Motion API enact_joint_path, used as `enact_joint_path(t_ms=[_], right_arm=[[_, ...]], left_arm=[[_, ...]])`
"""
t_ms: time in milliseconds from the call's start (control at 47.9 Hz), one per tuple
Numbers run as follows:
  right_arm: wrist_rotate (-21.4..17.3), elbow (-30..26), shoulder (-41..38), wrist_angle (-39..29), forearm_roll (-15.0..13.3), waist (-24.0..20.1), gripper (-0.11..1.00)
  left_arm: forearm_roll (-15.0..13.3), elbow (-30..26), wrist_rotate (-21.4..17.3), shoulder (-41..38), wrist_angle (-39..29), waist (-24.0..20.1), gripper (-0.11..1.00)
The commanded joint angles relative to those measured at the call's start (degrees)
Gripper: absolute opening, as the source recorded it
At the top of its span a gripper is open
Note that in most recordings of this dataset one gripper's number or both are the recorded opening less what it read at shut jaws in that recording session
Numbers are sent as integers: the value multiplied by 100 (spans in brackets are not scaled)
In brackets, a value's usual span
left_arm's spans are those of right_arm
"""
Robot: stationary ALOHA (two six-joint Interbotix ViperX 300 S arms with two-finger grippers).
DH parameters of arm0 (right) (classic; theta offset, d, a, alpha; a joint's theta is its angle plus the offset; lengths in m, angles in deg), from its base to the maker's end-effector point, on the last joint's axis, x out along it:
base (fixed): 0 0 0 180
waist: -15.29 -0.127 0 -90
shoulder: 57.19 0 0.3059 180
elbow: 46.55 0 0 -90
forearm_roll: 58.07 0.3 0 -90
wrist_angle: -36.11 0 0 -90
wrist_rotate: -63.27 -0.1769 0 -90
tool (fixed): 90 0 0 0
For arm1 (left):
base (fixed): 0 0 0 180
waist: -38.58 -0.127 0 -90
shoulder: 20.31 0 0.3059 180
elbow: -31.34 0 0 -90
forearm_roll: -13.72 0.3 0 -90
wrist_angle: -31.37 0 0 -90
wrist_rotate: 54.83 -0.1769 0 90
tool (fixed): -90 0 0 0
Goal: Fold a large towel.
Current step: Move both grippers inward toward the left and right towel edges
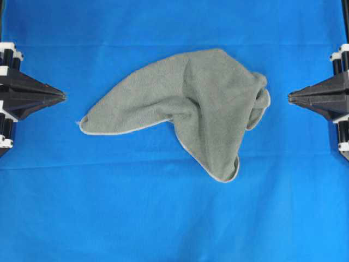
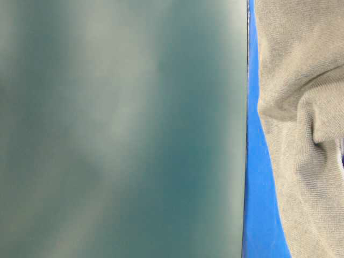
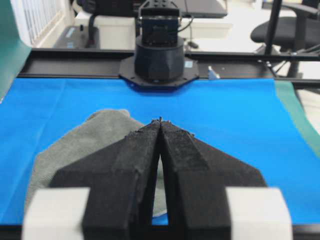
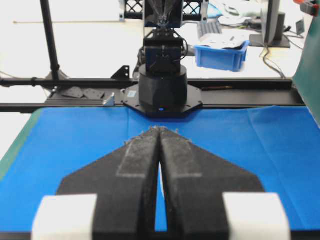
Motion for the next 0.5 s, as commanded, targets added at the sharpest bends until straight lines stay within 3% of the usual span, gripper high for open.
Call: enact_joint_path(t_ms=[0, 125, 272, 480], right_arm=[[-53, -123, -62, 18, 35, -88, 0], [-220, -387, -246, -984, 35, -325, 0], [-606, -703, -817, -2364, 44, -589, 0], [-1310, -940, -1960, -2619, 53, -809, 0]], left_arm=[[-176, -237, 44, -123, -501, 53, 0], [-167, -404, 26, -237, -1397, 193, 0], [-167, -352, 62, -615, -1819, 466, 0], [-167, -229, 79, -1485, -1846, 554, 0]])
